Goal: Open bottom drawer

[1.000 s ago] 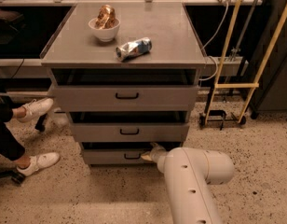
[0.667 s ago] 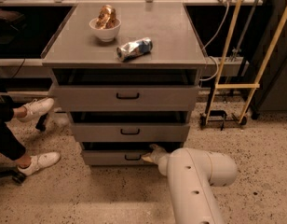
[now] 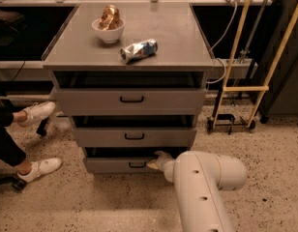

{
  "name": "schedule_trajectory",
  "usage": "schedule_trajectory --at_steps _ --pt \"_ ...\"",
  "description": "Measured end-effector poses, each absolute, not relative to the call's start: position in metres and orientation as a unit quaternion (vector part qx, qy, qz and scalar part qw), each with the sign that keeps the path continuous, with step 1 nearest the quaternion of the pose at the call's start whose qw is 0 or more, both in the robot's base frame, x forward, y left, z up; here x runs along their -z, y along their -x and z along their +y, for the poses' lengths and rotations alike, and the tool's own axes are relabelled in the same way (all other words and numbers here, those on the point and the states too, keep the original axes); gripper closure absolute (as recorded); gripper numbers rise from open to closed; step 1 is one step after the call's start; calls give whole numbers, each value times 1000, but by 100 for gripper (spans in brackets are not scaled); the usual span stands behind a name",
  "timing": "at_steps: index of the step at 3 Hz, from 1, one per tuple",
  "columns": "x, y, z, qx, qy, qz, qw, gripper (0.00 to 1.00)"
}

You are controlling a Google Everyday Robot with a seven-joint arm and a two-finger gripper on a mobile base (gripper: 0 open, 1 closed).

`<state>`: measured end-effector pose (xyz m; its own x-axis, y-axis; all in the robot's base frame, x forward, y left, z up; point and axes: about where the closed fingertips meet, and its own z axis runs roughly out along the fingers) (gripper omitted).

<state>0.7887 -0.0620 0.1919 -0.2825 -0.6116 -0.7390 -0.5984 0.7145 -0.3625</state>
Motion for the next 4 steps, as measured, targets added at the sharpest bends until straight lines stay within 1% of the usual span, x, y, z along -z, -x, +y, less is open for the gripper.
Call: schedule_trajectory --at_steps 1,4 --pt "-191 -769 -64 4 371 804 464 100" --pt "-191 -765 -62 4 381 801 461 100"
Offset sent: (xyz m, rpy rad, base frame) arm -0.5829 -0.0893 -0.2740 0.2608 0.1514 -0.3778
